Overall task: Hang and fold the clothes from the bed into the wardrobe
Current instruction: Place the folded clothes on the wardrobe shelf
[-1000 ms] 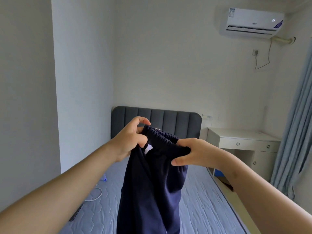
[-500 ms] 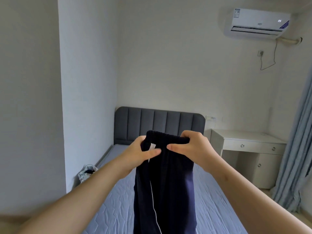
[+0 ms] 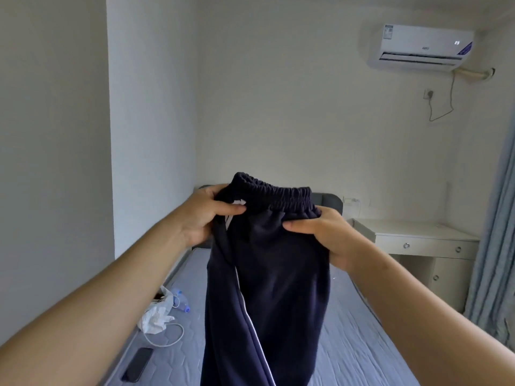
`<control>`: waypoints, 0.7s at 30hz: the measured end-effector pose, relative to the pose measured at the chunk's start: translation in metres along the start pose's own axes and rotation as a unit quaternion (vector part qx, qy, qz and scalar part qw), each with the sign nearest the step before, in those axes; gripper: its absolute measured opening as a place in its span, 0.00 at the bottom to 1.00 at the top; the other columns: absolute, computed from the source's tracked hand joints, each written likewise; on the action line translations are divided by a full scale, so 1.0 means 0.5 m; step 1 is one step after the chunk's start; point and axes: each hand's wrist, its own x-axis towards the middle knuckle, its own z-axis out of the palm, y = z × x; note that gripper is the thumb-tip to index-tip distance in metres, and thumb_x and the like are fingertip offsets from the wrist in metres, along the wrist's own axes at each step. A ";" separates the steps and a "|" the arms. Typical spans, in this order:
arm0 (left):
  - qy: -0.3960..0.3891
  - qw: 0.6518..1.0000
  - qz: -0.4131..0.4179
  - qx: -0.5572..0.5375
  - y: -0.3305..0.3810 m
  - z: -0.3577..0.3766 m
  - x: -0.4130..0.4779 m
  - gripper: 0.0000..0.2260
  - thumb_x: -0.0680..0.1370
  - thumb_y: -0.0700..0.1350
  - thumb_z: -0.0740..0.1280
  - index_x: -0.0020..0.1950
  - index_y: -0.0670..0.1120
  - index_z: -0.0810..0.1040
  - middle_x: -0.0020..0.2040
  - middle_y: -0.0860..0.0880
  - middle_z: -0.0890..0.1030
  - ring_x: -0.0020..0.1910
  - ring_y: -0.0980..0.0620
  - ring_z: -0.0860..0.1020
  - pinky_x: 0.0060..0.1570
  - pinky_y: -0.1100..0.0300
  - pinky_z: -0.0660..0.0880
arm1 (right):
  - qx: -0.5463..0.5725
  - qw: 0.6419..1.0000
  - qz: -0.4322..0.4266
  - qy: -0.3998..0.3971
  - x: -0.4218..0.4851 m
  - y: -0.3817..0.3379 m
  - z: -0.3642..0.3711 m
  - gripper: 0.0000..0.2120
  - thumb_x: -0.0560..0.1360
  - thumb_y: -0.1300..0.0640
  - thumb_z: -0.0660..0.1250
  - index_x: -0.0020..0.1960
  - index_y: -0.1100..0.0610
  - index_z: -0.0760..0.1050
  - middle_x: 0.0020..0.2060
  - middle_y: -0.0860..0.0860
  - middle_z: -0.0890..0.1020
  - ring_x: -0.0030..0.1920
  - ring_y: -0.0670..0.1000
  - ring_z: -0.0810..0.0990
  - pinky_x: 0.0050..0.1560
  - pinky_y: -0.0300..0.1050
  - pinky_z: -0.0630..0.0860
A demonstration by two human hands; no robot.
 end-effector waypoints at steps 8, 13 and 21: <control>-0.042 0.998 0.039 0.037 0.114 -0.083 -0.004 0.15 0.68 0.28 0.64 0.48 0.44 0.79 0.39 0.49 0.84 0.38 0.53 0.83 0.37 0.63 0.79 | 0.087 0.992 0.060 -0.073 0.012 -0.074 0.039 0.15 0.63 0.55 0.70 0.50 0.54 0.81 0.45 0.52 0.85 0.42 0.49 0.85 0.36 0.39 0.80; -0.043 0.996 0.046 0.057 0.126 -0.104 -0.036 0.13 0.64 0.31 0.67 0.42 0.46 0.84 0.40 0.48 0.84 0.39 0.51 0.83 0.38 0.63 0.79 | -0.047 0.990 0.088 -0.100 -0.011 -0.097 0.059 0.13 0.59 0.50 0.74 0.42 0.55 0.84 0.44 0.52 0.86 0.43 0.49 0.85 0.36 0.39 0.80; 0.030 0.988 0.090 0.121 0.218 -0.087 -0.124 0.10 0.63 0.38 0.70 0.43 0.46 0.82 0.38 0.50 0.85 0.37 0.54 0.83 0.35 0.66 0.78 | 0.062 0.991 0.019 -0.121 -0.067 -0.157 0.088 0.17 0.66 0.51 0.69 0.53 0.53 0.79 0.50 0.50 0.85 0.48 0.48 0.84 0.42 0.40 0.80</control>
